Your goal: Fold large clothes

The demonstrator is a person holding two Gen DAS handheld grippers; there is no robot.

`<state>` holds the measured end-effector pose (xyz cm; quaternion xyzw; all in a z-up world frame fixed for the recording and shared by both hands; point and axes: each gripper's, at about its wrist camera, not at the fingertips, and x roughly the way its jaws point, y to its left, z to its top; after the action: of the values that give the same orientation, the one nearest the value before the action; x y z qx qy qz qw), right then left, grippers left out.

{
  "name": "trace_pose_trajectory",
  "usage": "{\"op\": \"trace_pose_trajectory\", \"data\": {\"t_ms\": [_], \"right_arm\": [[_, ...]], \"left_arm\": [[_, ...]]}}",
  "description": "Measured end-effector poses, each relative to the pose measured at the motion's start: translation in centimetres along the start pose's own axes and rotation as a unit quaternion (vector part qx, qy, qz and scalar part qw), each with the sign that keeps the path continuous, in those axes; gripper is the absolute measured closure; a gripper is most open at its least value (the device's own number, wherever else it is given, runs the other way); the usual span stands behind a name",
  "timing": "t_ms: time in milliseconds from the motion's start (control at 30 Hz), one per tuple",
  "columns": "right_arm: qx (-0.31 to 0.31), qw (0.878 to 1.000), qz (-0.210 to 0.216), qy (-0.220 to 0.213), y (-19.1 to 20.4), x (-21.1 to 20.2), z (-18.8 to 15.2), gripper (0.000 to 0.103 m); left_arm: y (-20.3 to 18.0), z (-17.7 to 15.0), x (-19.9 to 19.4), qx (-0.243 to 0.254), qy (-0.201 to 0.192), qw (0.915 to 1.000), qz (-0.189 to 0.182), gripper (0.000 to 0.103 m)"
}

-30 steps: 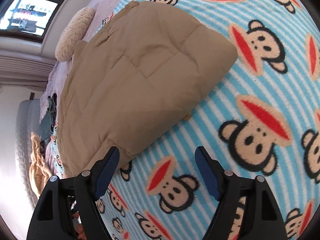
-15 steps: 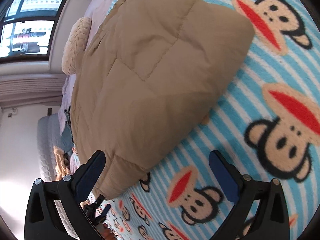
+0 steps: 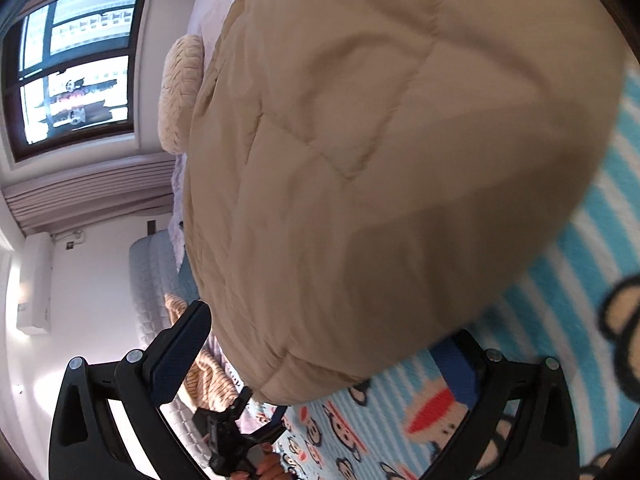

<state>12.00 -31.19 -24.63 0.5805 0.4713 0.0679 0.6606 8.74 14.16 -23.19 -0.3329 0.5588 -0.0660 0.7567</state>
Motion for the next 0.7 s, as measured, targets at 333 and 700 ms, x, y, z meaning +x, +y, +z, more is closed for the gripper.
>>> {"op": "trace_pose_trajectory", "data": {"t_ms": [333,700], "right_arm": [[0.005,0.999,0.031,0.018,0.4,3.3,1.7,0.0],[0.019,1.0,0.012,-0.003,0.4,1.8,0.4,0.073]], "left_arm": [[-1.6,3.8,3.5,-0.03,-0.031,0.999,-0.011,0.0],[-5.9,3.5,0.5,0.101,-0.072,0.9888,0.082,0.08]]}}
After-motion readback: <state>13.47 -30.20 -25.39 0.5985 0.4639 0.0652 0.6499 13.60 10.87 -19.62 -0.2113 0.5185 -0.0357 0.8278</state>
